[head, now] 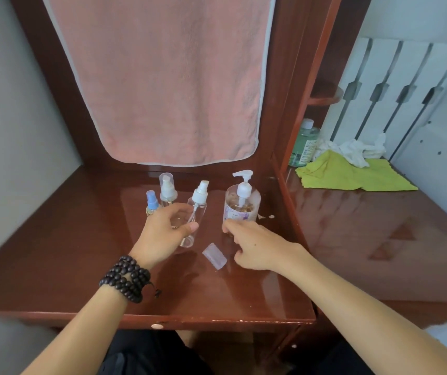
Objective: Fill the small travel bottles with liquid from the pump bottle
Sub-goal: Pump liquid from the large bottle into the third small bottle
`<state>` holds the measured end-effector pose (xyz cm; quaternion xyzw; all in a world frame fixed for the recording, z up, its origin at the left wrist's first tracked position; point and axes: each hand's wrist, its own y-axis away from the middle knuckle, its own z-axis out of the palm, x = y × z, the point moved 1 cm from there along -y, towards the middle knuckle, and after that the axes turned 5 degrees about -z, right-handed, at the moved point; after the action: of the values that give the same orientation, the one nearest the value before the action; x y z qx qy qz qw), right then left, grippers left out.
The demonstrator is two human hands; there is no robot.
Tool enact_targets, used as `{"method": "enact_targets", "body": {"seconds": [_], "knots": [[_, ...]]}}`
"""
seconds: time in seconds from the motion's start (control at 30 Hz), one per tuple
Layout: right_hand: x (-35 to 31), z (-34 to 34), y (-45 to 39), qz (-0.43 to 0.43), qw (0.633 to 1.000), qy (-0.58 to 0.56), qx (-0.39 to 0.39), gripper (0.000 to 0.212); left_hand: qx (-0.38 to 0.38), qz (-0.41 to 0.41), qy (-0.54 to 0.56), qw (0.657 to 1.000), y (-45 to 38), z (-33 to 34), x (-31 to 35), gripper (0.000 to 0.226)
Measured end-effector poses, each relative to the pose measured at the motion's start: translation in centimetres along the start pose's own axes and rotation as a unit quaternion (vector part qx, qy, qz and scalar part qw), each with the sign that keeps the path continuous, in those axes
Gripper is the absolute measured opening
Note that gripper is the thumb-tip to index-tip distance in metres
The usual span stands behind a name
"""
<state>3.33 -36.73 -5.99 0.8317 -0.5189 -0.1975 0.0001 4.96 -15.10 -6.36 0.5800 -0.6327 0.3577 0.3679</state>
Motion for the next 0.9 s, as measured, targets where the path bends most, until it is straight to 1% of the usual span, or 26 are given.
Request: {"method": "enact_targets", "body": {"seconds": [0.03, 0.07, 0.1, 0.17, 0.27, 0.33, 0.4, 0.47, 0.5, 0.57, 0.67, 0.77, 0.87, 0.9], "knots": [[-0.5, 0.3, 0.1, -0.012, 1.000, 0.005, -0.007, 0.066, 0.002, 0.001, 0.002, 1.000, 0.0, 0.0, -0.1, 0.030], [-1.3, 0.8, 0.1, -0.031, 0.999, 0.023, -0.013, 0.074, 0.006, 0.003, 0.002, 1.000, 0.0, 0.0, -0.1, 0.030], [-2.1, 1.3, 0.1, -0.060, 0.997, 0.050, -0.010, 0.074, 0.010, 0.007, 0.000, 1.000, 0.0, -0.1, -0.1, 0.031], [-3.4, 2.7, -0.5, -0.098, 0.992, 0.076, -0.004, 0.063, 0.021, 0.013, -0.005, 1.000, 0.0, -0.5, -0.1, 0.032], [-4.0, 3.8, -1.3, -0.095, 0.995, 0.016, -0.003, 0.058, 0.036, 0.015, -0.014, 0.999, -0.1, -1.6, -0.2, 0.033], [-4.2, 3.7, -1.6, -0.098, 0.995, 0.003, 0.003, 0.055, 0.043, 0.012, -0.013, 0.999, -0.1, -2.2, -0.4, 0.032], [-4.4, 3.6, -1.8, -0.097, 0.995, -0.007, 0.010, 0.047, 0.045, 0.010, -0.012, 0.999, 0.1, -2.4, -0.6, 0.030], [-4.4, 3.4, -1.8, -0.078, 0.997, -0.027, 0.001, 0.037, 0.044, 0.009, -0.008, 0.999, 0.2, -2.4, -0.7, 0.029], [-4.4, 3.2, -1.7, -0.072, 0.997, -0.040, 0.001, 0.037, 0.043, 0.009, -0.005, 0.999, 0.2, -2.4, -0.7, 0.029], [-3.9, 2.6, -1.5, -0.063, 0.996, -0.055, 0.012, 0.045, 0.040, 0.014, -0.001, 0.999, 0.2, -2.3, -0.7, 0.029], [-2.4, 0.7, -1.1, -0.039, 0.998, -0.050, 0.008, 0.052, 0.034, 0.018, 0.007, 0.999, 0.2, -1.9, -0.4, 0.028], [-0.6, -0.7, -0.9, -0.028, 0.999, -0.031, -0.004, 0.045, 0.021, 0.013, 0.007, 1.000, 0.1, -1.3, -0.4, 0.029], [0.6, -0.8, -0.8, -0.025, 0.999, -0.033, 0.007, 0.030, 0.015, 0.009, 0.008, 1.000, 0.2, -0.8, -0.4, 0.029], [0.8, -0.7, -0.7, -0.020, 0.999, -0.030, 0.010, 0.028, 0.013, 0.009, 0.009, 1.000, 0.2, -0.7, -0.4, 0.028]]}}
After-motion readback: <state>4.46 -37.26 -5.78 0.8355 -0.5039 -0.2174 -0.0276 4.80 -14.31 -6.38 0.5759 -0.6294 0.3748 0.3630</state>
